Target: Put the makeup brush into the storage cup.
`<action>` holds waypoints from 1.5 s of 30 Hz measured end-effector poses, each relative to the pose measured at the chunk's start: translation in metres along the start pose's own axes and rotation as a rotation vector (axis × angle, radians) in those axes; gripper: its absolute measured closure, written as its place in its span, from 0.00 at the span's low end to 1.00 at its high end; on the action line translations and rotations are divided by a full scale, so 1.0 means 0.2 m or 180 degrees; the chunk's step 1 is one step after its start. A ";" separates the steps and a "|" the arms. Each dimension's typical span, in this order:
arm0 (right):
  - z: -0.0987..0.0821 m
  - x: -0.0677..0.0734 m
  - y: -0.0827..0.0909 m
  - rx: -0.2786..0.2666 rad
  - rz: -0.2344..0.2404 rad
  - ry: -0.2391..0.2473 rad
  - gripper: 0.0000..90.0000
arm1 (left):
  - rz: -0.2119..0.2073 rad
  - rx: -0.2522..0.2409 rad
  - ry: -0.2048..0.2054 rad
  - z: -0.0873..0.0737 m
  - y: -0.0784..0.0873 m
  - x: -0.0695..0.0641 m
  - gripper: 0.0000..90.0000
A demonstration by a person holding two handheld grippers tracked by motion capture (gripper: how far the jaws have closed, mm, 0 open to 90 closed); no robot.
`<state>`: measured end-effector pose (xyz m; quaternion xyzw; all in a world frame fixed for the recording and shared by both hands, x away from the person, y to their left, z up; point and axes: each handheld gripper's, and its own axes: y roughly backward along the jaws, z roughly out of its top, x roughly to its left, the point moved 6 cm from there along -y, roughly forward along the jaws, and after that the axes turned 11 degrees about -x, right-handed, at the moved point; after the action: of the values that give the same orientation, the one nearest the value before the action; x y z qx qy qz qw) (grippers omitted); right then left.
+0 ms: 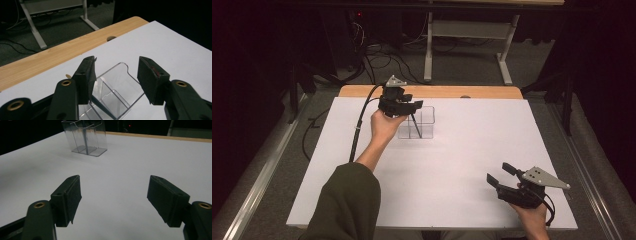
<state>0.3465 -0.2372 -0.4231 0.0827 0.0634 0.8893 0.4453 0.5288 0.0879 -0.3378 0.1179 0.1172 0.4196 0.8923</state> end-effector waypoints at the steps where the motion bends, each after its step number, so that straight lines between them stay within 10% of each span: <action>1: 0.00 0.00 0.00 0.0002 -0.0002 -0.0008 0.32 | -0.0008 0.0016 -0.0018 0.00 0.00 0.00 0.54; 45: 0.00 -0.04 -0.01 -0.0025 -0.0020 -0.0096 0.32 | -0.0147 -0.0176 -0.0111 0.01 0.22 -0.05 0.47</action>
<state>0.3540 -0.2427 -0.4247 0.0942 0.0534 0.8868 0.4493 0.4913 0.1073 -0.3218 0.0979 0.0927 0.3999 0.9066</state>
